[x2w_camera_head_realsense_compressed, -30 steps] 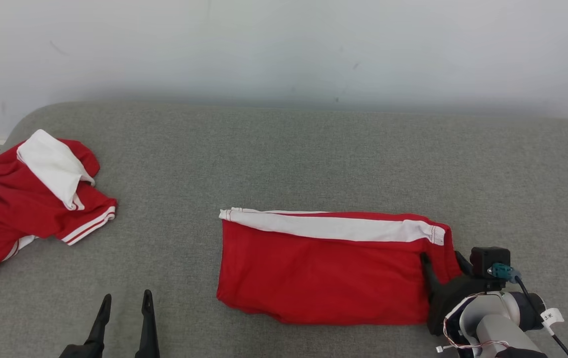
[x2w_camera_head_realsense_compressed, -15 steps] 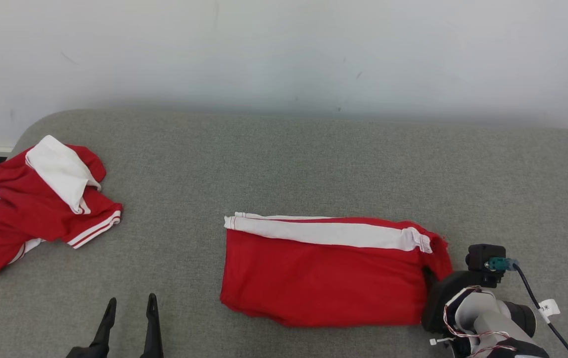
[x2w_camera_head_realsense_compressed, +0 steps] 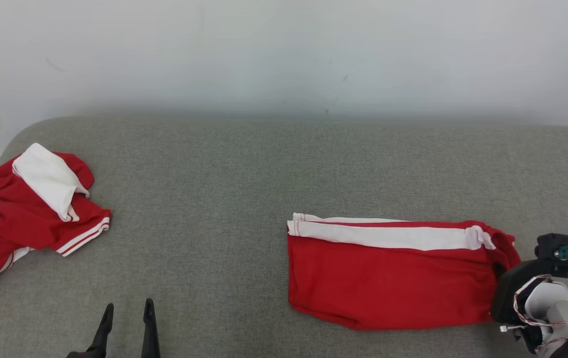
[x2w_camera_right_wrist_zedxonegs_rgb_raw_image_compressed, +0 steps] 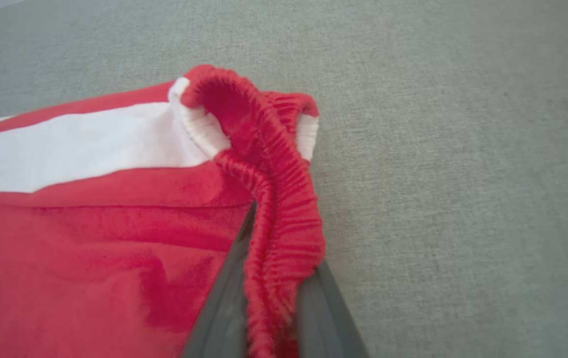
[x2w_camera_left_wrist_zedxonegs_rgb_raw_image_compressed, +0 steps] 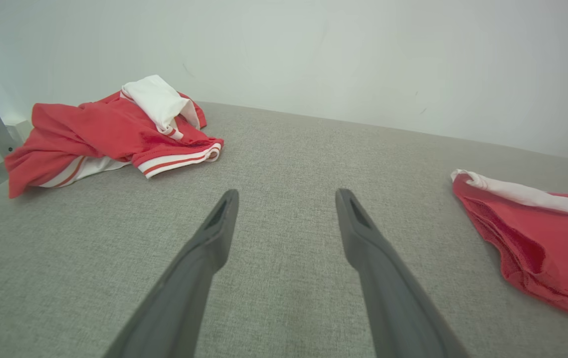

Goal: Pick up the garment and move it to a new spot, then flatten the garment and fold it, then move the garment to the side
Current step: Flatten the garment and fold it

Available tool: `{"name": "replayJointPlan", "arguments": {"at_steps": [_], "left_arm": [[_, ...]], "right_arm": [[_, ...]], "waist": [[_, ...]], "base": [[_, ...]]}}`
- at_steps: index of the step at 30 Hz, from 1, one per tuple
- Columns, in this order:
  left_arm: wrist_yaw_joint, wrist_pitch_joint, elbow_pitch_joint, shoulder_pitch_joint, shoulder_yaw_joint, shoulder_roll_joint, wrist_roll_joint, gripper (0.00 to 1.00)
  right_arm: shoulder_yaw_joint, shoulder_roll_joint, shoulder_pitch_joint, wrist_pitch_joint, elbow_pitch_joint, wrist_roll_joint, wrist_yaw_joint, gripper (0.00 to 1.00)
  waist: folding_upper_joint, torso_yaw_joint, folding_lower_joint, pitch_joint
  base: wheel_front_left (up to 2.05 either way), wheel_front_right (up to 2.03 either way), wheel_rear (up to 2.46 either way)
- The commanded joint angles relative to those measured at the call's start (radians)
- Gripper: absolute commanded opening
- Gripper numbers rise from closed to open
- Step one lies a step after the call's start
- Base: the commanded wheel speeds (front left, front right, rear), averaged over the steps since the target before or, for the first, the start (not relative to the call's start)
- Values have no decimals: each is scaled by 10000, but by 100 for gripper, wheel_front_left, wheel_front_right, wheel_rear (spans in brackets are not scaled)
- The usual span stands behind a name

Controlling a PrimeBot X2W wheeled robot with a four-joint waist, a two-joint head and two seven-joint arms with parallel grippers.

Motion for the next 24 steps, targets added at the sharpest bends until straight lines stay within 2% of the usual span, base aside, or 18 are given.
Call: {"name": "replayJointPlan", "arguments": {"at_steps": [1, 5, 8, 18, 24], "left_arm": [[57, -34, -48, 89, -1, -11, -126, 100], [91, -34, -56, 163, 18, -11, -188, 100], [141, -34, -38, 201, 9, -11, -249, 100], [204, -34, -1, 256, -65, -12, -436, 100], [231, -35, 28, 223, -177, -10, -553, 100]], "right_arm": [[115, -245, 117, 94, -132, 125, -29, 0], [500, -637, 163, 525, -658, 653, -28, 0], [673, -673, 154, 993, -1291, 1381, -26, 0], [845, -348, 490, 3197, -4207, 4483, -25, 0], [643, 191, 490, 3966, -4941, 5399, -25, 0]], "waist": [[-1, -68, -1, -5], [-1, -272, -1, -17], [-1, -416, -1, -58], [-1, -720, -1, -159], [-1, -641, -1, -142]], "base": [[0, 0, 0], [0, 0, 0], [0, 0, 0], [0, 0, 0], [0, 0, 0]]}}
